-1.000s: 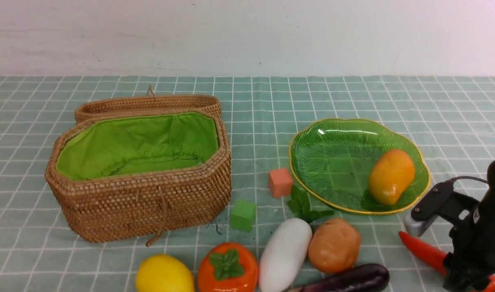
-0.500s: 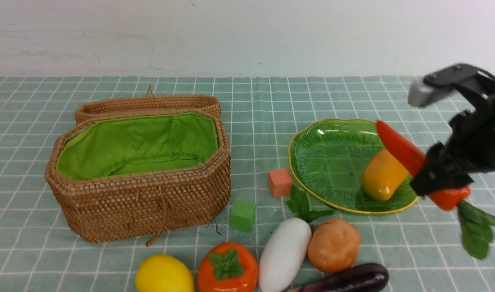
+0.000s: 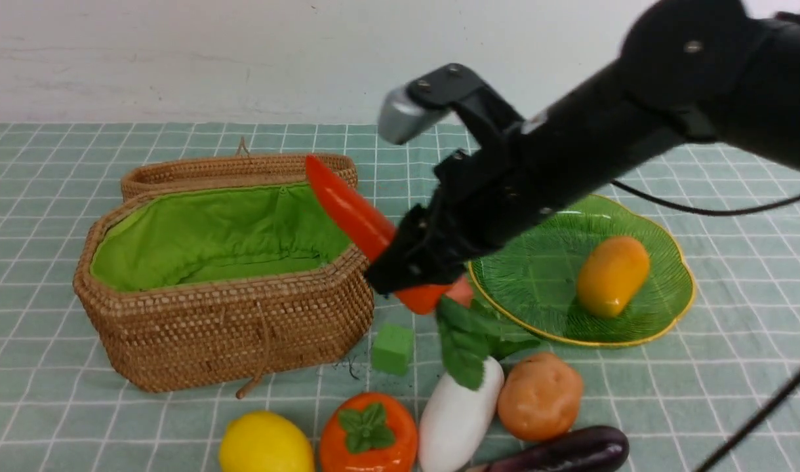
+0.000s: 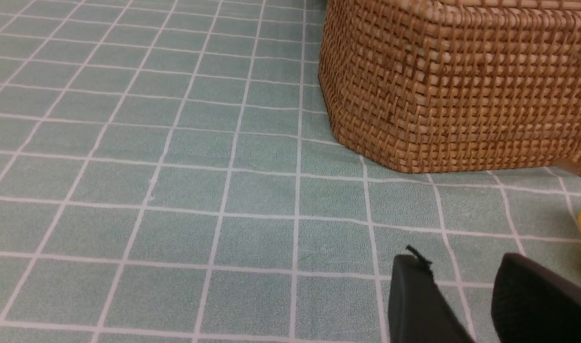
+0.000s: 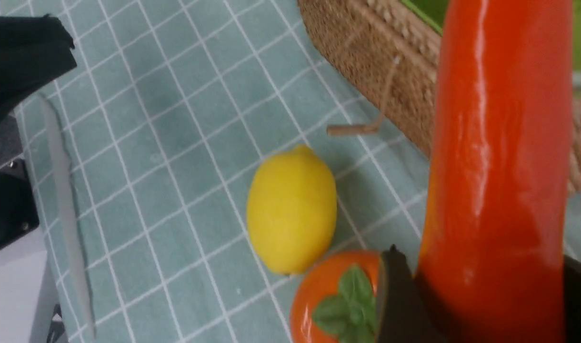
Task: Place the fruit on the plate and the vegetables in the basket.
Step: Use the right arm to grab a carrot and put it into the left basket
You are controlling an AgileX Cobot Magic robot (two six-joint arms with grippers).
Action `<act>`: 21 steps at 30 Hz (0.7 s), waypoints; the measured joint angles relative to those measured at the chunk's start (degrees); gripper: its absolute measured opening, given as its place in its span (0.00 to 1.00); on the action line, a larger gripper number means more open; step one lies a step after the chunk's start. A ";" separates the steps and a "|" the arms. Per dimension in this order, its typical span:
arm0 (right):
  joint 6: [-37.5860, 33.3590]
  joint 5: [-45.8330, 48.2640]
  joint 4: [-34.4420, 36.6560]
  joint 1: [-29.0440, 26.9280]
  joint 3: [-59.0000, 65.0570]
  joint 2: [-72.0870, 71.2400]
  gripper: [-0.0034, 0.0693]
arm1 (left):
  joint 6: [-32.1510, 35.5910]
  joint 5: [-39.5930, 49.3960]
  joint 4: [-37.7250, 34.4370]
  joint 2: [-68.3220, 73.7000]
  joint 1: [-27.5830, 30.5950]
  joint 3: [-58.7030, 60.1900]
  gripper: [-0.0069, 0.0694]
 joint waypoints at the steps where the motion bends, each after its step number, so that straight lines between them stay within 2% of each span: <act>1: 0.08 -0.26 0.07 0.49 -2.40 2.27 0.52 | 0.00 0.00 0.00 0.00 0.00 0.00 0.40; 8: 0.43 -6.17 0.39 1.95 -19.64 14.99 0.52 | 0.00 0.00 0.00 0.00 0.00 0.00 0.40; 12: 0.02 -10.62 0.46 2.01 -23.66 18.83 0.52 | 0.00 0.00 0.00 0.00 0.00 0.00 0.40; 17: -7.88 -21.22 1.33 3.29 -25.58 22.23 0.52 | 0.00 0.00 0.00 0.00 0.00 0.00 0.40; 21: -13.40 -25.42 1.74 5.35 -25.61 24.70 0.52 | 0.00 0.00 0.00 0.00 0.00 0.00 0.40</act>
